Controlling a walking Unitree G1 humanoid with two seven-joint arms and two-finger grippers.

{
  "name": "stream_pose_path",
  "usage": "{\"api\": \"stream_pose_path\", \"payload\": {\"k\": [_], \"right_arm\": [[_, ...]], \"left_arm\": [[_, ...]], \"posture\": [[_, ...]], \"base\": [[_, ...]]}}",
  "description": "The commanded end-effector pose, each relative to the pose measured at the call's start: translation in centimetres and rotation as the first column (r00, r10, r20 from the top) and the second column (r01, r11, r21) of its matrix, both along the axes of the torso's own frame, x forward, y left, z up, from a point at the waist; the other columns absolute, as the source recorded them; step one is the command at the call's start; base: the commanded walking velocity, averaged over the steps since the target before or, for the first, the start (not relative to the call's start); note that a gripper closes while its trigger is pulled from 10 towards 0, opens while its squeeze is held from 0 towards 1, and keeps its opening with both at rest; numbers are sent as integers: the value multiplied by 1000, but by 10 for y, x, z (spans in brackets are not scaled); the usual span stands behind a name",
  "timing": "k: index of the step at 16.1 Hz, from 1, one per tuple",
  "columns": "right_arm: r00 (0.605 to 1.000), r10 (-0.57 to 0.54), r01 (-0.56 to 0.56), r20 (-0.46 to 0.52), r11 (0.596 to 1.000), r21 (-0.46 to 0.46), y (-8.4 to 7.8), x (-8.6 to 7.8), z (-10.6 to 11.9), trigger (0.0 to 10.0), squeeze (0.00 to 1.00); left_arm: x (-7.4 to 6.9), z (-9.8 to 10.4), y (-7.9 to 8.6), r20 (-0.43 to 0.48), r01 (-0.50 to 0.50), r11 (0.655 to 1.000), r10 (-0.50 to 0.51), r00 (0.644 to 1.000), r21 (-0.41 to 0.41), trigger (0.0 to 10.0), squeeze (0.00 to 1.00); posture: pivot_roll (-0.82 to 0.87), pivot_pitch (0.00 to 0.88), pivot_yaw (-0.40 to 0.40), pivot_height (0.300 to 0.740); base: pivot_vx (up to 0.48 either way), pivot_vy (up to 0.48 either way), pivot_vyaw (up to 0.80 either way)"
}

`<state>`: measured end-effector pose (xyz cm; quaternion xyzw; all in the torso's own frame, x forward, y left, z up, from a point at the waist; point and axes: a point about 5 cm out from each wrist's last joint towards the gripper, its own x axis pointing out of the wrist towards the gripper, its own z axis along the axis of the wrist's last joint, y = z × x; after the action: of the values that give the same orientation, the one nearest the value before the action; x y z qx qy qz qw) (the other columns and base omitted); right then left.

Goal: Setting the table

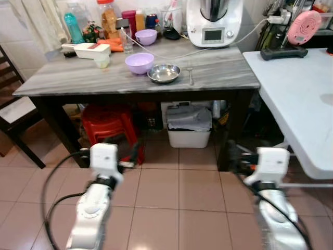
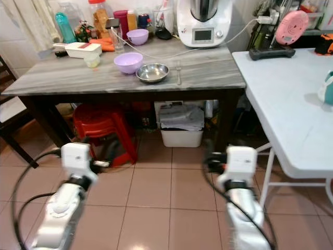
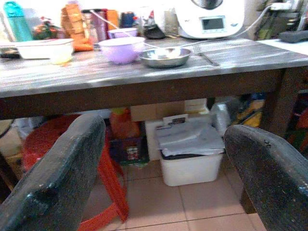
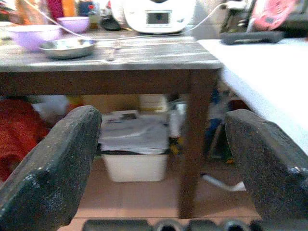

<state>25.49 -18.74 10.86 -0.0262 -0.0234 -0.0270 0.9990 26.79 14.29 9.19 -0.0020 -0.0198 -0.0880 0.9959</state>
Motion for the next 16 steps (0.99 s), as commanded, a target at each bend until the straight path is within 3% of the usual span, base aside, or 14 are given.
{"api": "stream_pose_path", "payload": {"k": [1,13,16], "right_arm": [[1000,24,-24,12,1000,19,10,2,3,10000,0],[1000,26,-27,16,999,22,11,3,5,10000,0],[998,24,-25,58,1000,7,10,3,16,10000,0]], "left_arm": [[0,0,11,-6,-26,1000,26,1000,16,10000,0],[2,2,9,-9,-8,1000,8,1000,2,10000,0],[5,11,10,14,-11,1000,11,1000,-14,10000,0]], "posture": [[-56,0,72,740],[-56,0,70,740],[-57,0,70,740]], "base": [[0,-360,0],[0,-345,0],[0,-326,0]]}}
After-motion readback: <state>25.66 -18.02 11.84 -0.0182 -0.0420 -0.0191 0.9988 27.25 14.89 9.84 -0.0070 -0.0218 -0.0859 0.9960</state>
